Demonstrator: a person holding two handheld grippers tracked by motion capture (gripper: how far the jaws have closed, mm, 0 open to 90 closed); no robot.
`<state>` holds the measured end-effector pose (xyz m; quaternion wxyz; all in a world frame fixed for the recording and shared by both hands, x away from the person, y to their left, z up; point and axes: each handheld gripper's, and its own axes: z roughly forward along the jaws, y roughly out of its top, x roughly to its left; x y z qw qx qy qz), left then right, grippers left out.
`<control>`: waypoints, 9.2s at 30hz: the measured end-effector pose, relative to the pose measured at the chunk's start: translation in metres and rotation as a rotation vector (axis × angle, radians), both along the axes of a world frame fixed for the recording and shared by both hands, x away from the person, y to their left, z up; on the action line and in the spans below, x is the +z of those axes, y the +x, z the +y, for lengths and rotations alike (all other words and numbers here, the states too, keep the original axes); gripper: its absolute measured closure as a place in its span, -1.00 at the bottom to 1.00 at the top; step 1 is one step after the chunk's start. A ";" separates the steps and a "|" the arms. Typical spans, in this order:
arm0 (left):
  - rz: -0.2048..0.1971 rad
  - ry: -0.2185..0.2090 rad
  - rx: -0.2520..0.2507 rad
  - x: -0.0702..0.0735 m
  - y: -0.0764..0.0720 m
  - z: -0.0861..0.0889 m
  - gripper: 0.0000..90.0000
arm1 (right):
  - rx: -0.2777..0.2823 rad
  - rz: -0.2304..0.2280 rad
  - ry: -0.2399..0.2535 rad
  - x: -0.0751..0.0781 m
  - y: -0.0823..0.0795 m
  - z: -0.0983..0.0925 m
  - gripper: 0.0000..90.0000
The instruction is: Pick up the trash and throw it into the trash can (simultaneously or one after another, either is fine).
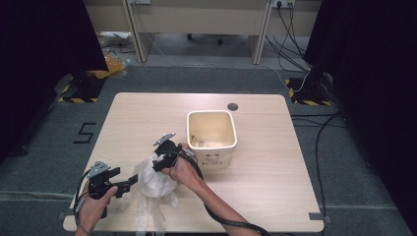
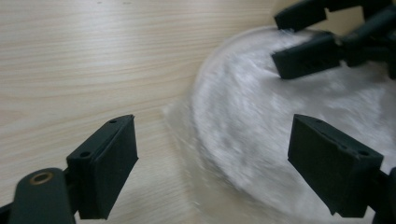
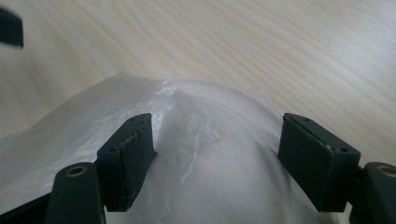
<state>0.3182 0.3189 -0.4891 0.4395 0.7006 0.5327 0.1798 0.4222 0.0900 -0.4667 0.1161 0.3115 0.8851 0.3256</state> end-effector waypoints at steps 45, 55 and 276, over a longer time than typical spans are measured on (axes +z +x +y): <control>0.061 0.103 -0.242 -0.004 -0.033 -0.075 -0.66 | 0.168 -0.017 -0.031 -0.001 -0.086 -0.105 -0.39; 0.055 0.134 -0.350 -0.009 -0.043 -0.118 -0.66 | 0.110 -0.021 -0.017 -0.002 -0.094 -0.139 -0.39; 0.044 0.237 -0.126 -0.034 -0.004 -0.075 -0.69 | -0.436 -0.090 0.053 -0.002 -0.093 -0.333 -0.31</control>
